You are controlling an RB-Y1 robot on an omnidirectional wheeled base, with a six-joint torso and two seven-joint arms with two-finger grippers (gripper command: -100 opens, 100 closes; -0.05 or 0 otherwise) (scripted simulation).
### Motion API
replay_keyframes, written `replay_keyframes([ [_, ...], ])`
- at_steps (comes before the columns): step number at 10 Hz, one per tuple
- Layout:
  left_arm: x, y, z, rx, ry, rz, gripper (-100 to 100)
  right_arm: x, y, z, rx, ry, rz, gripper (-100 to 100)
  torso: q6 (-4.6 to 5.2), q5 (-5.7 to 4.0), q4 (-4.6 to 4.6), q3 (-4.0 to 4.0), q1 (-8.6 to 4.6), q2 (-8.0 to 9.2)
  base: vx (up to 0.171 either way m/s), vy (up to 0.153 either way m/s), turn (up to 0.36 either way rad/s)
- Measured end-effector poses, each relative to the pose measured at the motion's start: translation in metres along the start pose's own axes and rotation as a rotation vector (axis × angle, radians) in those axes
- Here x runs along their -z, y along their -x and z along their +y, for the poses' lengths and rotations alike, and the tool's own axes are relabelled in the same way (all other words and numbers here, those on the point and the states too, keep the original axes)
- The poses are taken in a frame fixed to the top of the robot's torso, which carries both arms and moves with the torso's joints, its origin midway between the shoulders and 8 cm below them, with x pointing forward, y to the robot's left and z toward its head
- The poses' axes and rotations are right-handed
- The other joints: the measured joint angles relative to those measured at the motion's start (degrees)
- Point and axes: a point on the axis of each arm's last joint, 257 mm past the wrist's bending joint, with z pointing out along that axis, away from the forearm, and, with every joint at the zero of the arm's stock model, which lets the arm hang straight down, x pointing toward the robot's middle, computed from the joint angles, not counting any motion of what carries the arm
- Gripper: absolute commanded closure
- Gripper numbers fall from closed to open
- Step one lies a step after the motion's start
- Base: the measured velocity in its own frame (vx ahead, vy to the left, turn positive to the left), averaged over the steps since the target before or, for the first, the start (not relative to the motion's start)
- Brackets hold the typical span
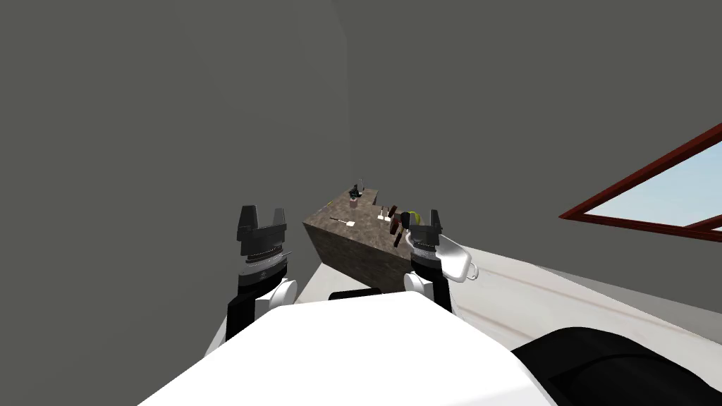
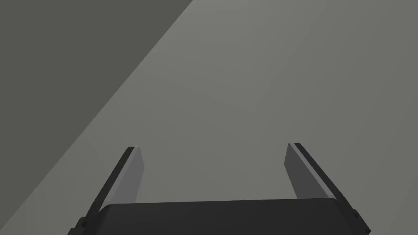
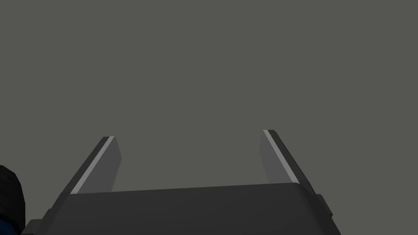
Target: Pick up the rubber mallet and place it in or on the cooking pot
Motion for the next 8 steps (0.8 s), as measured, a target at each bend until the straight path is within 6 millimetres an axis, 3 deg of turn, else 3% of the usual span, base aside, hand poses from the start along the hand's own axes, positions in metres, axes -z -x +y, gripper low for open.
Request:
replay_keyframes([
  [4,0.000,0.000,0.000,0.000,0.000,0.000,0,0.004,-0.008,-0.015,0.148,-0.053,0.101,-100,0.00,0.09,0.08,0.19,0.40,0.33,-0.096,0.095,-0.047],
  [8,0.000,0.000,0.000,0.000,0.000,0.000,0,0.015,-0.008,-0.044,0.359,-0.131,0.194,-100,0.01,0.09,0.08,0.20,0.40,0.34,-0.090,0.103,-0.069],
])
